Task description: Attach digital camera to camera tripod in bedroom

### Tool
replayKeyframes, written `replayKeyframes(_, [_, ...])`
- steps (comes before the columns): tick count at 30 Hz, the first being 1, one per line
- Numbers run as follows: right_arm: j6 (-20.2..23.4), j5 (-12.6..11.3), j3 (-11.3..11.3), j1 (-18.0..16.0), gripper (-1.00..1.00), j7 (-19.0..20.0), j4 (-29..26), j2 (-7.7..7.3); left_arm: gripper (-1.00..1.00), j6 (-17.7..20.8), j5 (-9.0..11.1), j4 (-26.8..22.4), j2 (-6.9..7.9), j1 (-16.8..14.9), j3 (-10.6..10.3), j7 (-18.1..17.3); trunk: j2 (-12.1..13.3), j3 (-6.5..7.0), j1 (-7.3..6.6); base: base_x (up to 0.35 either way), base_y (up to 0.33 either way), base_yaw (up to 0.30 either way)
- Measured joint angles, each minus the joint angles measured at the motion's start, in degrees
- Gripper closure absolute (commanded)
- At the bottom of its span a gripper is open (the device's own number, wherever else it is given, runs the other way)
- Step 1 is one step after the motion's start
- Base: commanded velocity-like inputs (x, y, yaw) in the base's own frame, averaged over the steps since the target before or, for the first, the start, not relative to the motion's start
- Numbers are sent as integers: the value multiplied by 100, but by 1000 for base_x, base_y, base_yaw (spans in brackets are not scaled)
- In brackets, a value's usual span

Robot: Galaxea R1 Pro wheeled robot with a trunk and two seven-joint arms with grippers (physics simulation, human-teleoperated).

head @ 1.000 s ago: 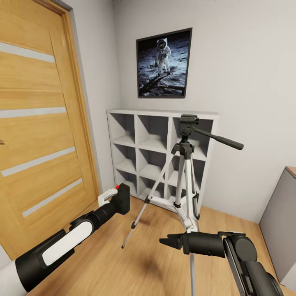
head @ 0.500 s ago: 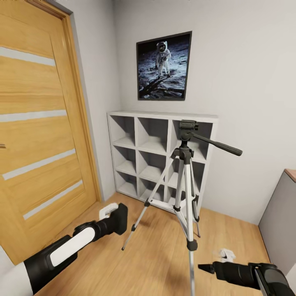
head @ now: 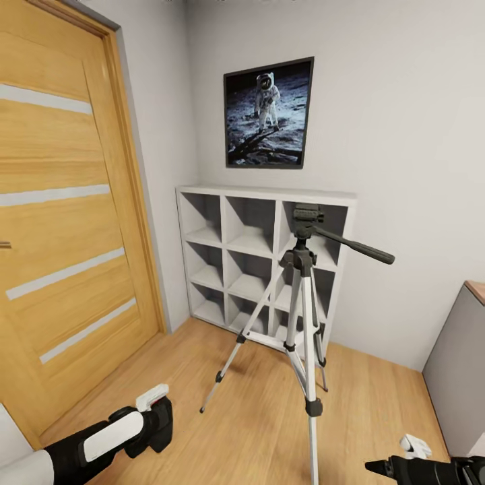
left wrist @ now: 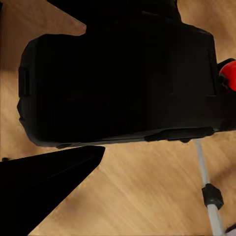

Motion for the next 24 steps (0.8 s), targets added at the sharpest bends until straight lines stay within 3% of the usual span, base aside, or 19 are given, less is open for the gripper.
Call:
replayKeyframes(3, [-3, 23, -2, 0, -100, -9, 45, -31, 100, -10, 19, 493, -7, 128, -26, -102, 120, 54, -66, 0, 0, 0])
replayKeyframes(5, [-4, 30, 0, 0, -100, -12, 64, -44, 100, -9, 30, 1083, -46, 363, -33, -586, 201, 89, -110, 0, 0, 0])
replayKeyframes(9, [-4, 35, 4, 0, -100, -16, 72, -45, 100, 2, 8, 2156, -249, 484, -35, -1497, 361, 162, -198, 0, 0, 0])
replayKeyframes(11, [-5, 57, 5, 0, -100, -18, 74, -46, 100, 17, 1, 2827, -462, 504, -36, -1949, 441, 198, -242, 0, 0, 0])
replayKeyframes(13, [-5, 108, 6, 0, -100, -17, 85, -46, 100, 26, -20, 3923, -904, 518, -40, -2556, 521, 233, -286, 0, 0, 0])
replayKeyframes(15, [-4, 127, 6, 0, -100, -18, 99, -46, 100, 21, -132, 4492, -1171, 521, -21, -2804, 601, 269, -330, 0, 0, 0])
replayKeyframes(20, [-4, 139, 6, 0, -100, -18, 114, -46, 100, 10, -696, 4881, -1350, 523, 0, -2936, 802, 359, -439, 0, 0, 0])
replayKeyframes(24, [-3, 144, 11, 0, -100, -60, 117, -43, 100, 8, -876, 4913, -1380, 524, 2, -2949, 962, 431, -527, 0, 0, 0])
